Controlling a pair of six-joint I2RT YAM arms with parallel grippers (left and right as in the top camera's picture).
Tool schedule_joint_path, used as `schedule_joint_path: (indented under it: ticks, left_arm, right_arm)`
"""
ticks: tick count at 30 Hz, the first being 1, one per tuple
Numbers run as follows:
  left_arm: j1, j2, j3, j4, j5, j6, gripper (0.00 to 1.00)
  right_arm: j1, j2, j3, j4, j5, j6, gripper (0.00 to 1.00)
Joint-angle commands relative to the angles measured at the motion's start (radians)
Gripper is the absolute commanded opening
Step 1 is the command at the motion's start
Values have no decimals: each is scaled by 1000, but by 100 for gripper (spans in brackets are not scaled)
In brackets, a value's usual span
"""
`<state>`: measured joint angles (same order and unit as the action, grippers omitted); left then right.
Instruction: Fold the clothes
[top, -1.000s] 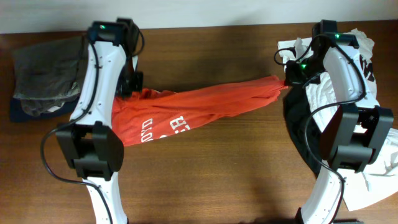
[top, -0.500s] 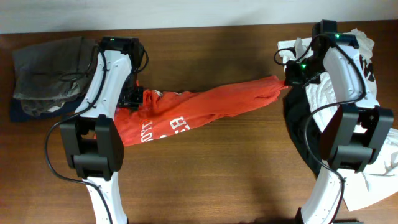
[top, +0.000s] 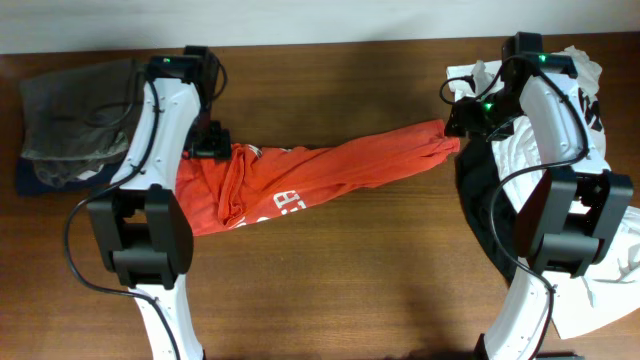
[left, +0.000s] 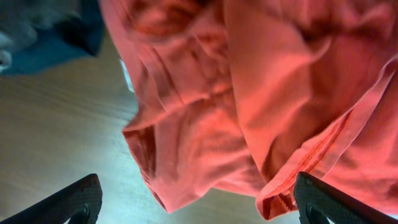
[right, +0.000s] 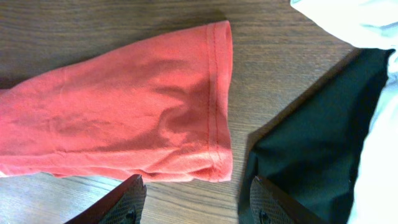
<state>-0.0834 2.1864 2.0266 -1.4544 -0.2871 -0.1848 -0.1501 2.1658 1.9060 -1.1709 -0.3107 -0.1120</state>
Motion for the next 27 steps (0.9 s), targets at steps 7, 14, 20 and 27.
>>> schedule_joint_path:
  ticks: [7, 14, 20, 27]
  left_arm:
    - [58, -27, 275, 6, 100, -12, 99]
    - [67, -27, 317, 4, 116, -12, 99]
    - [67, -27, 317, 3, 114, -11, 99]
    - [67, -27, 317, 3, 108, -4, 99]
  right_arm:
    - [-6, 52, -64, 57, -91, -12, 60]
    - [7, 113, -64, 66, -132, -38, 59]
    - [34, 178, -64, 91, -133, -39, 62]
    - [33, 208, -64, 111, -123, -43, 53]
